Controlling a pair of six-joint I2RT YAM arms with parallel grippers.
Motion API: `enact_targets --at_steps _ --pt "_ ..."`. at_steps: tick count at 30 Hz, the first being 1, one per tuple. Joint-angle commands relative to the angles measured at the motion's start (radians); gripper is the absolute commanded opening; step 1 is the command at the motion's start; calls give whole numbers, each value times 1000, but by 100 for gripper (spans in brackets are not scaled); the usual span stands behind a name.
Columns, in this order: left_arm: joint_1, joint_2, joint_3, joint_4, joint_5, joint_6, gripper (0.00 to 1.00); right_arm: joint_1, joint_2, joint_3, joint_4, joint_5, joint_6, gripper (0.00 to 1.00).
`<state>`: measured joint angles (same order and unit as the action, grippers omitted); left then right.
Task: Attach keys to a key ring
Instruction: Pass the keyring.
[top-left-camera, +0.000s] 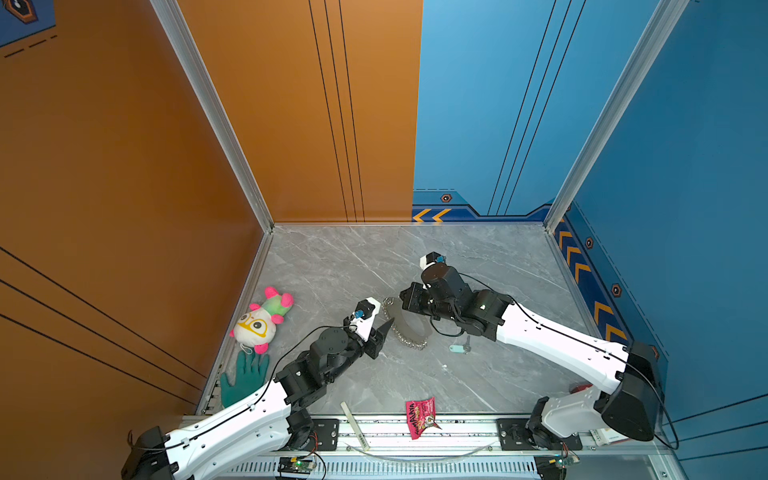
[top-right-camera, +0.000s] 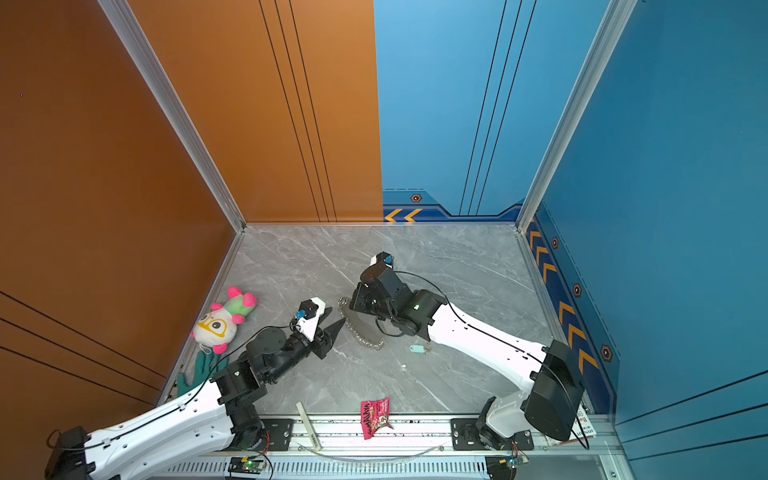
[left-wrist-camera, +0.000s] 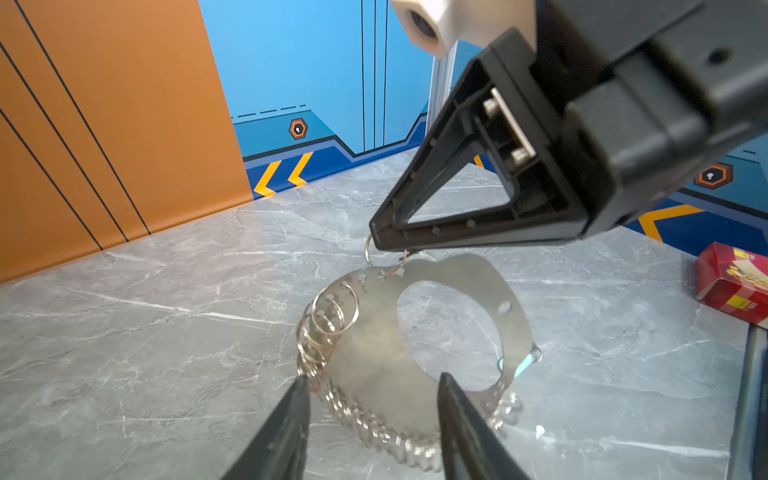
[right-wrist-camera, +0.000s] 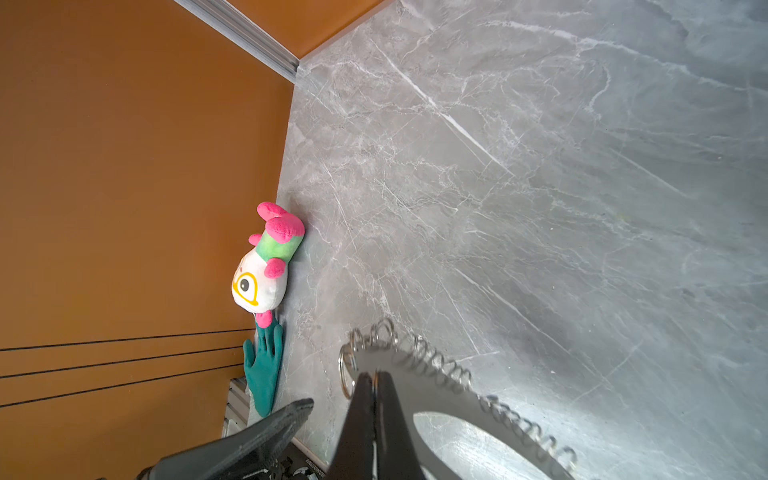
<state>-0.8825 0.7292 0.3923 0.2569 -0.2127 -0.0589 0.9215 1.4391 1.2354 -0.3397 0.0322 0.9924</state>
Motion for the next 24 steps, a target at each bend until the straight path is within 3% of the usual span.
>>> enact_targets --at_steps 1,11,18,24 --pt "-19 12 -3 75 19 42 42 -2 -20 -20 -5 42 46 0" --pt "-19 112 -52 243 -31 160 37 14 -13 -48 59 39 124 0" --pt "-7 227 -22 262 68 186 13 26 -12 -79 58 50 175 0" --pt "-5 257 -53 323 44 178 21 38 -21 -106 59 75 201 0"
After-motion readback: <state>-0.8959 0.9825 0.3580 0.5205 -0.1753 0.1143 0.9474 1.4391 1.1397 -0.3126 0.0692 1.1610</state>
